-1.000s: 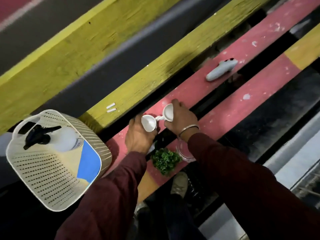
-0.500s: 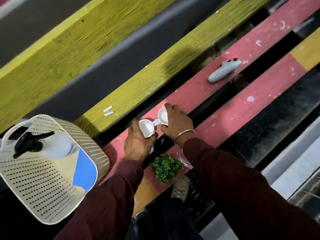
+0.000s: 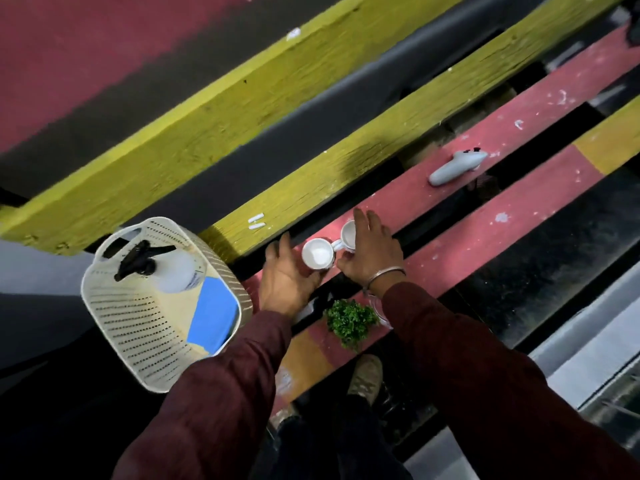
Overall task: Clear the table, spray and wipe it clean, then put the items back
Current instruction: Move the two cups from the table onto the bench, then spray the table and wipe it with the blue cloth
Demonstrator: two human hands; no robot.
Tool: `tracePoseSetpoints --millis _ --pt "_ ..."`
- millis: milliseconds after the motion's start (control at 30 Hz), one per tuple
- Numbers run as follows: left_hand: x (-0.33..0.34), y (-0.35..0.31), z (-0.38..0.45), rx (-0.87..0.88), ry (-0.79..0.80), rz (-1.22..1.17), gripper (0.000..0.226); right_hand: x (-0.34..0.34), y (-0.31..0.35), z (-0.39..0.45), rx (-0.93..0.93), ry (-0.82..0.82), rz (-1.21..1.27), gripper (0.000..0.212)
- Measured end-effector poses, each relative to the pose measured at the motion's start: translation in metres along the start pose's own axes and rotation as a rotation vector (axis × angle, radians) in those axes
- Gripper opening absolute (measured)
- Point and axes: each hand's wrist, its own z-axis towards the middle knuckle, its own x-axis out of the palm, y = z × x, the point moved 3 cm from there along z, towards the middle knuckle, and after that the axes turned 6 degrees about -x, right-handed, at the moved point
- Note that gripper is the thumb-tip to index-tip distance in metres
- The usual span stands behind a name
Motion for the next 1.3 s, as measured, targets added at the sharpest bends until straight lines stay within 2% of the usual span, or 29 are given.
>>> tracePoseSetpoints --millis 267,500,733,1033,1300 --pt "-0.109 -0.003 -0.091 0.059 -0.109 0.145 0.077 -0.070 0.101 -0.069 -0.171 -0.006 -0.034 0.091" --pt "-0.223 0.053 -0.193 -0.030 -0.275 0.162 0.072 -0.096 0.226 -0.152 -0.365 -0.002 -0.043 0.089" --pt "-0.323 0.175 -0.292 -0.156 -0.474 0.152 0.072 -0.082 0.371 -0.232 -0.600 -0.057 -0.081 0.087" --pt "-0.441 0.354 -0.420 -0.287 -0.661 0.172 0.073 -0.039 0.569 -0.336 -0.748 -0.142 -0.124 0.088" --pt "-0.495 0.470 -0.498 -0.429 -0.747 0.131 0.073 0.003 0.691 -0.400 -0.884 -0.098 -0.131 0.092"
